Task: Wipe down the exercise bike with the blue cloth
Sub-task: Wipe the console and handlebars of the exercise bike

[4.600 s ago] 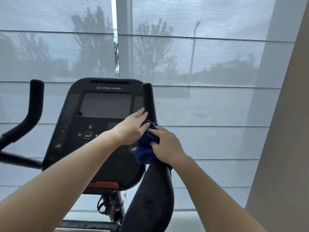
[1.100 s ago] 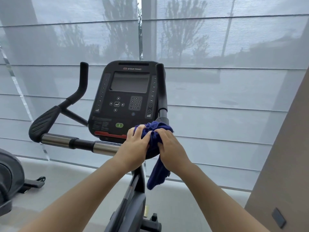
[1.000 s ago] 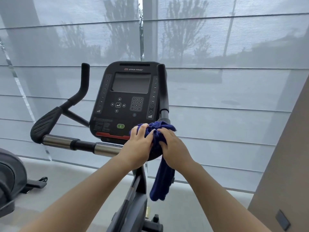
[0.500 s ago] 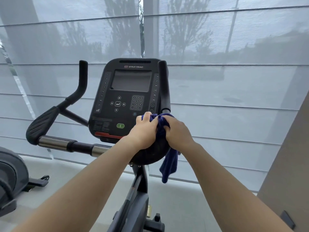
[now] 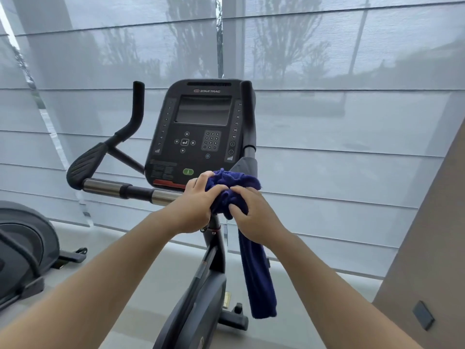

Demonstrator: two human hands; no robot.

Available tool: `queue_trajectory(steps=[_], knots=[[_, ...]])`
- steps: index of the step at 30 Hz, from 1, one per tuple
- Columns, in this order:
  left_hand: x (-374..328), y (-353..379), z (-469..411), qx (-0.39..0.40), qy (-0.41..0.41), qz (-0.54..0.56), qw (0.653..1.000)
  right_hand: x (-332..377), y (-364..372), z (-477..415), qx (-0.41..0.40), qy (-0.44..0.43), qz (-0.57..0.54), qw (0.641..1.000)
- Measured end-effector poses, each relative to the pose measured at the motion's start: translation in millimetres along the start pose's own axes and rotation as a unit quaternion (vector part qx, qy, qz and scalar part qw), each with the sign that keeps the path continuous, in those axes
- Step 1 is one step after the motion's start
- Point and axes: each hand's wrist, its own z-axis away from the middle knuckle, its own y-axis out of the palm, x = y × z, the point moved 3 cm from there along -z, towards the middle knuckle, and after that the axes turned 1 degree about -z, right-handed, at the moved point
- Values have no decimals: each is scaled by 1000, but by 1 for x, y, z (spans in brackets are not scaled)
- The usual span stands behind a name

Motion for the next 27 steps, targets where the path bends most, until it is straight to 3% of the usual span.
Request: queue_trajectory(steps=[2, 4, 9, 16, 27], knots=[[-3, -3, 6, -1, -6, 51, 999, 3, 2, 4, 13, 13, -38, 999], [-6, -4, 4, -13, -27, 77, 997, 2, 1, 2, 31, 10, 12, 999], [-11, 11, -10, 11, -65, -11, 998, -15, 1, -9, 125, -8, 177, 976], [-4, 9, -38, 49, -41, -32, 997, -23, 3, -23, 75, -50, 260, 961], [-12, 12, -15, -34, -19, -47, 998, 0, 7, -10, -26, -14, 211, 977]])
